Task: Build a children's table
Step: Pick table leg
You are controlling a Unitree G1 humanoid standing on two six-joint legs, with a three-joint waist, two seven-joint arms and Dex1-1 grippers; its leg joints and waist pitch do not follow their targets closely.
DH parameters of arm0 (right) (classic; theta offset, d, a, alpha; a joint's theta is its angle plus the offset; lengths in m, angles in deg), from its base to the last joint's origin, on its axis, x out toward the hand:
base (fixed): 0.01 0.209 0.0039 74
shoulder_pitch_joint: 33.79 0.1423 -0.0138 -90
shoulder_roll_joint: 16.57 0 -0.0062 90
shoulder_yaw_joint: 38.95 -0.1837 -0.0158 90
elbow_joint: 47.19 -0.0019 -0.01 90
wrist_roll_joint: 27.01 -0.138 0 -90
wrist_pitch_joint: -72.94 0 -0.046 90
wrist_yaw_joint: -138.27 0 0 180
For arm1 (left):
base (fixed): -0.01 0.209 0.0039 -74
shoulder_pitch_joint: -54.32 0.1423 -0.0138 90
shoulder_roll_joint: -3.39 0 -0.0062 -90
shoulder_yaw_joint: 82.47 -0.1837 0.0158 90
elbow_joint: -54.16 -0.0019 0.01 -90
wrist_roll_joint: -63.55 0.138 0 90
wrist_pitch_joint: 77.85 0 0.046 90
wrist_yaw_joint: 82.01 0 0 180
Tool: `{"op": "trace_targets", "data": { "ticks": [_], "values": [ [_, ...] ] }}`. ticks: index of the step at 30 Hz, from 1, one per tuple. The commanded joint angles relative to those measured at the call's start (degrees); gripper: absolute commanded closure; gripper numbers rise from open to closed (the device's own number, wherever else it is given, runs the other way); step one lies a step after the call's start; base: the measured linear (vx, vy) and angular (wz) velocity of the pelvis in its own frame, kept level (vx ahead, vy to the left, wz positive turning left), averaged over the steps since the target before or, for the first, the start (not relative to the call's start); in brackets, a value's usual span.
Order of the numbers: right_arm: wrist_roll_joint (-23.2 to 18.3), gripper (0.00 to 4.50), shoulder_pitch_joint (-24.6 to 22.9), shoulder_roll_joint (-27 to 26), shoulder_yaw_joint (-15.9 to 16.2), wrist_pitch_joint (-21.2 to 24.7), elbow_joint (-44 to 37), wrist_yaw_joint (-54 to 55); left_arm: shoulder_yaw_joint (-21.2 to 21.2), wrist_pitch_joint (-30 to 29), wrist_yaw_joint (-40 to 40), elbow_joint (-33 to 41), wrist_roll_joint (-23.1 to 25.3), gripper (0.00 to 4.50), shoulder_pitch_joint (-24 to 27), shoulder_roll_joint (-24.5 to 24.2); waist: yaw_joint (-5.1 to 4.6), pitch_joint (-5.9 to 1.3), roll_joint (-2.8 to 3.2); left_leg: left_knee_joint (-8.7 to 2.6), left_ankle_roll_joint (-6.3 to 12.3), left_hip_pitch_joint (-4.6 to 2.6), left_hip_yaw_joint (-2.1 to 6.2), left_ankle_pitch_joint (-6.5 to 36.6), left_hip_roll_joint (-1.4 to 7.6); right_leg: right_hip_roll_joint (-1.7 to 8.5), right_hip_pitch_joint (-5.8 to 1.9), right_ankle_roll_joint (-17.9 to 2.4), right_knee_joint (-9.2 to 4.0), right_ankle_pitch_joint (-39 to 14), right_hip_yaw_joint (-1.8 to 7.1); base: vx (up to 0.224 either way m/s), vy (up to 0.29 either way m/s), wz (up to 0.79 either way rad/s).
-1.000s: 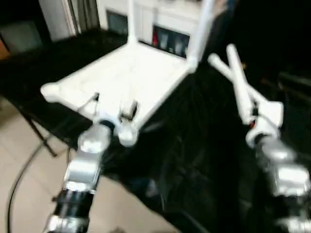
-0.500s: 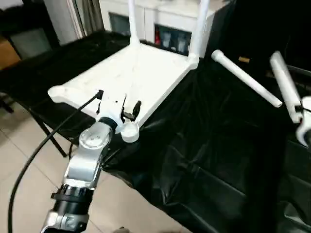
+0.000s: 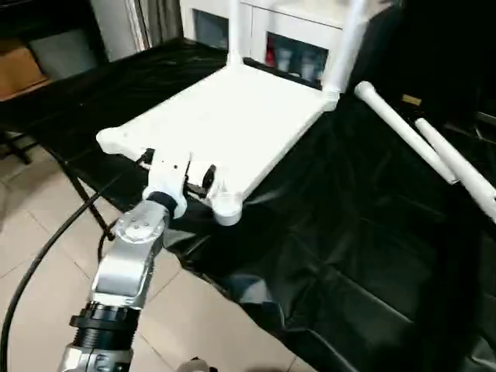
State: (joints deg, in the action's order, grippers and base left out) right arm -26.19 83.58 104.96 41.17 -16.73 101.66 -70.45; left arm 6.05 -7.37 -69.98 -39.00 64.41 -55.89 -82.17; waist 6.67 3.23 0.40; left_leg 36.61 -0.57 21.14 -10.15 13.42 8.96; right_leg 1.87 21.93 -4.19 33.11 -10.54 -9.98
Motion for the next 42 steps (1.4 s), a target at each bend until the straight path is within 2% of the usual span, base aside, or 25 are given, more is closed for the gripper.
{"op": "trace_targets", "data": {
  "ticks": [1, 3, 5, 10, 13, 15, 17, 18, 21, 22, 28, 32, 34, 35, 36, 38, 41, 42],
  "values": [
    [-2.0, 1.70, -0.9, 0.8, -1.3, -0.5, -1.9, -4.6, -0.5, -0.5, 0.5, 0.9, -0.1, 0.00, -0.1, -0.2, 0.16, -4.04, -1.56, -3.47, 8.84, -0.23, 2.07, 1.8, 4.72, 8.06, -3.30, -0.3, -4.96, -18.0, 4.49, 0.000, 0.000, 0.00],
    [-6.4, 1.70, -2.3, 1.2, -3.1, -1.0, -5.7, -11.8, -0.5, -0.6, 0.6, 1.0, -0.3, 0.00, 0.0, -0.3, 0.10, -4.11, -1.77, -3.41, 9.48, -0.03, 2.15, 1.8, 4.74, 7.96, -3.48, 0.5, -4.75, -17.5, 4.49, 0.000, 0.000, 0.00],
    [-7.4, 1.70, -2.8, 1.4, -3.4, -0.5, -6.7, -13.6, -0.5, -0.6, 0.5, 1.1, -0.4, 0.00, 0.0, -0.3, -0.01, -4.12, -1.72, -3.37, 10.26, 0.08, 2.24, 1.3, 4.76, 7.87, -3.42, 0.9, -4.79, -17.0, 4.32, 0.000, 0.000, 0.00],
    [-6.9, 1.70, -5.9, 2.6, -1.5, -2.1, -8.4, -18.7, -0.7, -0.5, 0.9, 1.1, -0.3, 0.00, 0.1, 0.0, 0.18, -4.10, -1.47, -3.27, 10.27, -0.15, 2.10, 1.0, 4.73, 7.71, -3.17, 0.4, -5.09, -18.1, 4.23, 0.000, 0.000, 0.00],
    [-7.8, 1.70, -8.5, 2.7, -1.2, -1.3, -12.1, -22.5, -0.9, -0.4, 1.1, 1.2, -0.4, 0.00, 0.1, 0.0, 0.27, -4.08, -1.56, -3.36, 10.45, -0.14, 2.31, 1.1, 4.99, 7.74, -3.18, 0.7, -5.03, -17.9, 4.20, 0.000, 0.000, 0.00],
    [-8.9, 1.70, -10.3, 2.2, -0.7, -0.1, -15.7, -25.1, -1.0, -0.2, 1.2, 1.2, -0.3, 0.00, 0.2, -0.1, 0.30, -4.02, -1.61, -3.38, 10.36, -0.12, 2.26, 1.4, 4.84, 7.81, -3.24, 1.2, -5.19, -18.5, 4.22, 0.000, 0.000, 0.00],
    [-9.1, 1.70, -10.8, 2.0, -0.5, -0.1, -16.7, -25.6, -1.0, -0.2, 1.2, 1.3, -0.4, 0.00, 0.3, -0.1, 0.28, -3.93, -1.75, -3.44, 10.03, -0.15, 2.20, 2.0, 4.74, 7.82, -3.23, 1.7, -5.43, -20.0, 4.07, 0.000, 0.000, 0.00],
    [-9.1, 1.70, -10.9, 1.6, -0.7, -0.3, -16.9, -25.2, -1.0, -0.2, 1.1, 1.6, -0.3, 0.00, 0.5, -0.1, 0.16, -3.91, -2.05, -3.46, 9.79, -0.09, 2.22, 2.0, 4.66, 7.74, -3.23, 2.2, -5.52, -20.7, 4.01, 0.000, 0.000, 0.00],
    [-9.1, 1.70, -10.5, 1.1, -1.2, -0.2, -16.4, -24.4, -1.0, -0.2, 1.0, 1.8, -0.2, 0.00, 0.8, -0.2, 0.08, -3.90, -1.98, -3.39, 9.48, -0.12, 2.05, 1.9, 4.36, 7.65, -3.18, 2.7, -5.74, -21.4, 4.01, 0.000, 0.000, 0.00],
    [-9.2, 1.70, -10.6, 0.9, -1.2, -0.1, -16.7, -24.3, -0.9, -0.2, 1.0, 2.0, -0.2, 0.00, 1.0, -0.3, 0.08, -3.90, -2.20, -3.44, 9.52, -0.25, 2.13, 1.8, 4.51, 7.58, -3.06, 2.9, -5.73, -21.6, 3.95, 0.000, 0.000, 0.00],
    [-10.4, 1.70, -12.9, 0.7, -1.9, 1.7, -20.8, -24.3, -0.6, -0.3, 1.1, 2.5, -0.1, 0.00, 1.5, -0.6, 0.16, -3.94, -2.23, -3.51, 9.69, -0.13, 2.33, 1.4, 4.77, 7.82, -3.13, 3.2, -5.51, -20.3, 4.04, 0.000, 0.000, 0.00],
    [-11.4, 1.70, -13.8, 1.1, -2.8, 2.5, -22.8, -24.0, -0.4, -0.2, 0.8, 2.5, 0.0, 0.00, 1.5, -0.8, 0.16, -3.77, -2.42, -3.61, 8.99, -0.28, 2.17, 2.4, 4.57, 7.77, -3.09, 3.9, -5.94, -22.2, 3.99, 0.000, 0.000, 0.00],
    [-14.2, 1.70, -15.1, 1.4, -7.6, 5.4, -27.4, -20.3, 0.2, 0.5, 0.0, 2.5, 0.4, 0.00, 1.4, -1.0, 0.15, -3.68, -2.57, -3.68, 8.93, -0.24, 2.21, 2.3, 4.61, 7.78, -3.16, 4.5, -6.01, -22.0, 4.13, 0.000, 0.000, 0.00],
    [-14.2, 1.70, -15.1, 1.4, -7.6, 5.4, -27.4, -20.3, 0.2, 0.5, 0.0, 2.5, 0.4, 0.00, 1.4, -1.0, 0.21, -3.73, -2.50, -3.76, 8.77, -0.37, 2.40, 2.2, 4.77, 7.76, -3.10, 4.9, -5.87, -21.8, 4.11, 0.000, 0.000, 0.00],
    [-15.2, 1.70, -15.3, 1.1, -9.3, 6.8, -29.0, -18.5, 0.4, 0.9, -0.2, 2.6, 0.5, 0.00, 1.3, -1.0, 0.14, -3.76, -2.50, -3.75, 8.73, -0.36, 2.44, 2.2, 4.84, 7.75, -3.01, 4.9, -5.82, -21.5, 4.04, 0.000, 0.000, 0.00],
    [-16.0, 1.70, -15.4, 0.1, -10.9, 8.4, -31.1, -15.6, 0.7, 1.5, -0.5, 2.7, 0.4, 0.00, 1.2, -1.0, 0.18, -3.72, -2.56, -3.74, 8.33, -0.44, 2.25, 2.4, 4.55, 7.85, -3.03, 5.4, -6.01, -22.2, 4.05, 0.000, 0.000, 0.00],
    [-17.3, 1.70, -16.3, -6.6, -15.8, 11.0, -37.9, -2.6, 0.9, 2.7, -0.5, 2.9, 0.3, 0.00, 1.3, -1.1, -0.06, -3.77, -2.66, -4.10, 7.50, -0.49, 2.62, 1.6, 4.95, 8.04, -2.87, 5.7, -5.89, -21.1, 4.12, 0.000, 0.000, 0.00],
    [-17.3, 1.70, -16.6, -8.9, -16.6, 11.3, -39.5, 1.0, 0.9, 3.1, -0.4, 2.9, 0.2, 0.00, 1.4, -1.1, -0.15, -3.78, -2.44, -4.28, 6.84, -0.66, 2.81, 1.7, 5.25, 8.22, -2.77, 5.3, -5.83, -20.7, 4.17, 0.000, 0.000, 0.00]
  ]
}}
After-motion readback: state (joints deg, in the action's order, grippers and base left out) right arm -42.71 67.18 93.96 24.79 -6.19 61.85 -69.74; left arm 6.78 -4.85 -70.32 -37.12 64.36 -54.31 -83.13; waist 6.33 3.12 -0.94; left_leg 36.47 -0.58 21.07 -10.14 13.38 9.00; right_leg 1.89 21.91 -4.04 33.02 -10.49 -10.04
